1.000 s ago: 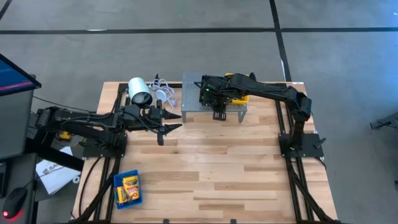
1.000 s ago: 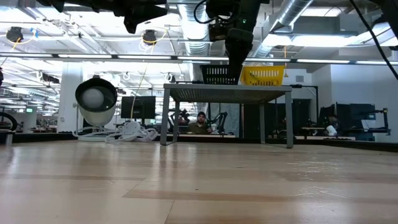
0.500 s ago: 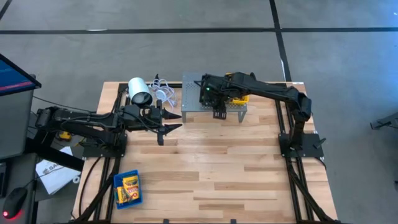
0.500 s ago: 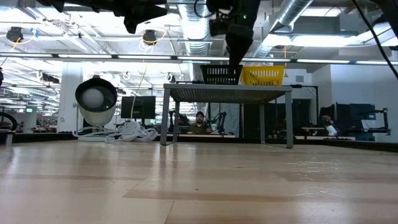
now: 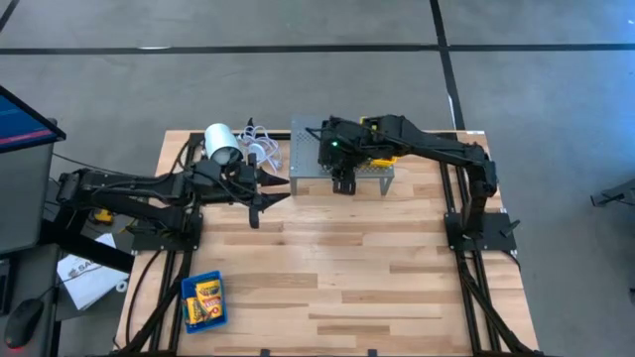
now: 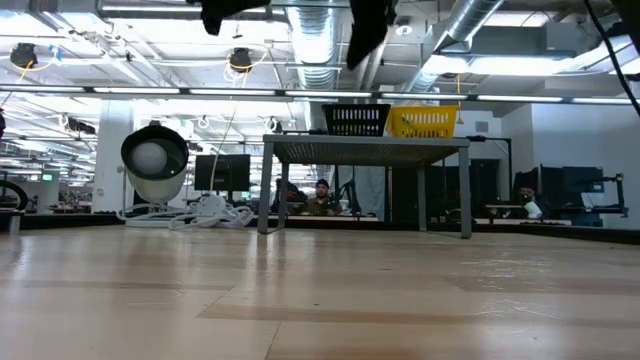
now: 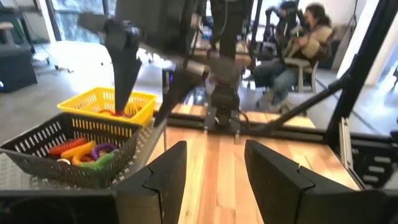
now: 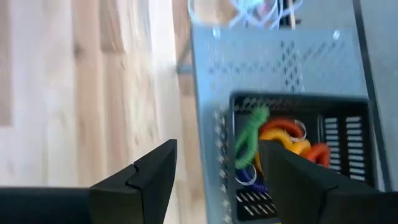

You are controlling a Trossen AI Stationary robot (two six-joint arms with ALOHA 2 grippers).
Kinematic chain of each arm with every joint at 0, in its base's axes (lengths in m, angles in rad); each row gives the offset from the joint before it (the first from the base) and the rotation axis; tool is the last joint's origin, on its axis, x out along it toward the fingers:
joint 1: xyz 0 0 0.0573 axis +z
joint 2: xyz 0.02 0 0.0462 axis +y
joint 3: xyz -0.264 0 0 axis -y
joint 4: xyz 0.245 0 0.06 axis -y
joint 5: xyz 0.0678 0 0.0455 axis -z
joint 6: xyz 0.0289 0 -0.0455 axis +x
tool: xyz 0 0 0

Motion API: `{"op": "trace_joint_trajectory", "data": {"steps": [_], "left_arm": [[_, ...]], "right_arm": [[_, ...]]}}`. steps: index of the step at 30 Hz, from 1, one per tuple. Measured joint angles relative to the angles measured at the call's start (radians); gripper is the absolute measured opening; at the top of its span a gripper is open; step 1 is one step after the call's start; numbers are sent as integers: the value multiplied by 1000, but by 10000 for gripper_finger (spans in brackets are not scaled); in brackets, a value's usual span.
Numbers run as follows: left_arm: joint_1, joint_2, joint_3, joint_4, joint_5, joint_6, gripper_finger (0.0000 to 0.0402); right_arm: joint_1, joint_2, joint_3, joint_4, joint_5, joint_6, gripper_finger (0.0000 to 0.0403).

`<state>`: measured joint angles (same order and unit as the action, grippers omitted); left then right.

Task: Pick & Place Office Desk Supplies
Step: Put the blue basket filled with crayon box on the shelf

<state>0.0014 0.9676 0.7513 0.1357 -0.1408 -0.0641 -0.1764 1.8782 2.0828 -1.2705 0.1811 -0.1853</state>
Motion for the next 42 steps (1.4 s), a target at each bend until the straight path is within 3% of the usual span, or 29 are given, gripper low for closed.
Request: {"op": "trace_joint_trajectory", "data": {"steps": [7, 14, 20, 27, 30, 33, 37, 42], "left_arm": [[-31, -11, 174, -293, 0, -48, 159], [-102, -73, 207, -360, 9, -116, 159], [-176, -120, 201, -358, -29, -131, 159], [-204, -103, 201, -461, -83, -186, 159], [-203, -76, 201, -584, -73, -227, 159], [-209, -47, 201, -691, -1, -284, 159], [-237, -12, 201, -721, 54, -349, 159], [-268, -3, 201, -701, 99, -418, 159]], "right_arm": [[84, -96, 63, 49, -1, 116, 223], [201, -407, -48, 135, 32, 257, 223], [418, -740, -400, 302, 212, 373, 223], [576, -1030, -879, 535, 267, 456, 223], [605, -1112, -1018, 615, 274, 474, 223], [634, -1166, -1129, 659, 272, 458, 223], [675, -1221, -1273, 737, 266, 406, 223], [727, -1285, -1468, 961, 195, 335, 223]]}}
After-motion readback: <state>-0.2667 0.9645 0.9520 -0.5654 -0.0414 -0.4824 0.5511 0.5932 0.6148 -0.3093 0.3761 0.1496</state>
